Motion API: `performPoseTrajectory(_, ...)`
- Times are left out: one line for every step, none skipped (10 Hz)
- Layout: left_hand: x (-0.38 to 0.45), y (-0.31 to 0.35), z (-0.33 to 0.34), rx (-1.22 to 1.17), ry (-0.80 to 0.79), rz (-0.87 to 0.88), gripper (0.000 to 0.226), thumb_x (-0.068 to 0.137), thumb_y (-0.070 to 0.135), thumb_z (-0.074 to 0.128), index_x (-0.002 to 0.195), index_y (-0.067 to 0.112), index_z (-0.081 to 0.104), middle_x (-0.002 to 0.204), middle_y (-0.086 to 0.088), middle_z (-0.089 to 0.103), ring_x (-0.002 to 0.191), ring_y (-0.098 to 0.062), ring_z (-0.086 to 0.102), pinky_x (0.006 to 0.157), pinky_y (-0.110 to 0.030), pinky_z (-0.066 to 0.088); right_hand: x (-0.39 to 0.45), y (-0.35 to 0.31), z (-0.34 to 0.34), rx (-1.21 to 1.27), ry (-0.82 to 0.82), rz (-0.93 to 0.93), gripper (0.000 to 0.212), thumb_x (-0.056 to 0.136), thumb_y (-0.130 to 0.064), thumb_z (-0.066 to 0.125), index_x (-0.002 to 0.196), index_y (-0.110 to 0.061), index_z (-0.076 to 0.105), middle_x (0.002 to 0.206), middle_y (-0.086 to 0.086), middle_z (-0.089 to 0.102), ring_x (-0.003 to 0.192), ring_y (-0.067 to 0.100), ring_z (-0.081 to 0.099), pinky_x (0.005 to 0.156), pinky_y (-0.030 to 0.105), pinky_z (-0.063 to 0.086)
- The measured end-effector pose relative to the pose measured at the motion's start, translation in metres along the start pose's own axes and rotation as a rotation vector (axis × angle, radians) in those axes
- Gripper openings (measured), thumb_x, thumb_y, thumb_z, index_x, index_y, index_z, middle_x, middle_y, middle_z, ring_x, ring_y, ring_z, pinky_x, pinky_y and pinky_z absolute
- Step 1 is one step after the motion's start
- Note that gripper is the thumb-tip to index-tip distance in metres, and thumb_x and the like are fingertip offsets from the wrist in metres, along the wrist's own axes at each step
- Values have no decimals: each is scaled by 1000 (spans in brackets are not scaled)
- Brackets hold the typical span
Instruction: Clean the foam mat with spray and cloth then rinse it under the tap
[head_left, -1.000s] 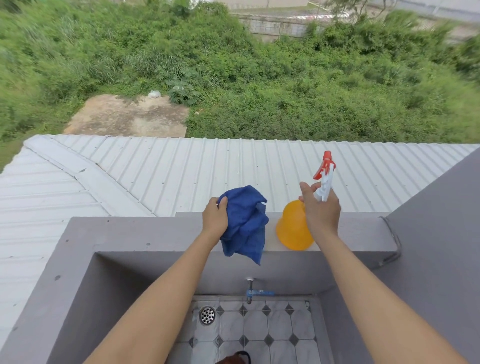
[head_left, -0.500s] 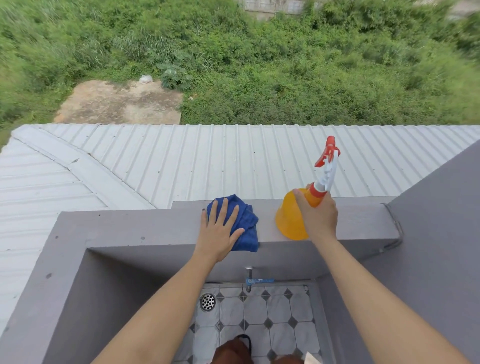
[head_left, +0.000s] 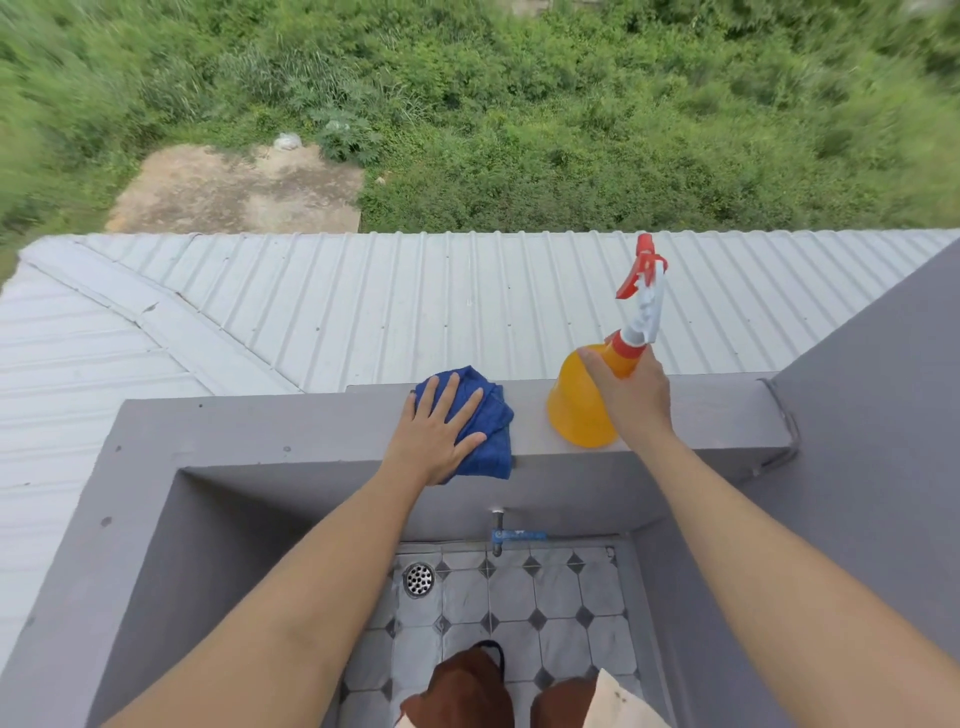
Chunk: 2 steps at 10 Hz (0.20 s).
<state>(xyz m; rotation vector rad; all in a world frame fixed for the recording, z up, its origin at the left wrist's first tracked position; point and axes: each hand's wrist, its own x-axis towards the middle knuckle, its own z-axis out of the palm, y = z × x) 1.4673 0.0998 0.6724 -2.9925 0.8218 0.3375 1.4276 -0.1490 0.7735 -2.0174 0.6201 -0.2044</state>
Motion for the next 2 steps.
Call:
performPoseTrajectory(-5,5,-17,-54,-50,-33,101,64,76,-30,152,30,-8,161,-6,-12,148,-32,-6,116,-49,9,-3,-8,-13,-39,-146,8,73,83,-48,71,142,-23,38,118,-10,48,110,12,46,90,30,36)
performPoseTrajectory(-9,5,-32,-55,7,-38,98,70,72,-27,153,26,-3,161,-4,-9,148,-30,-1,118,-46,10,-11,3,-31,-171,-324,-31,98,72,-53,80,149,-29,24,138,-11,42,127,14,42,100,36,40)
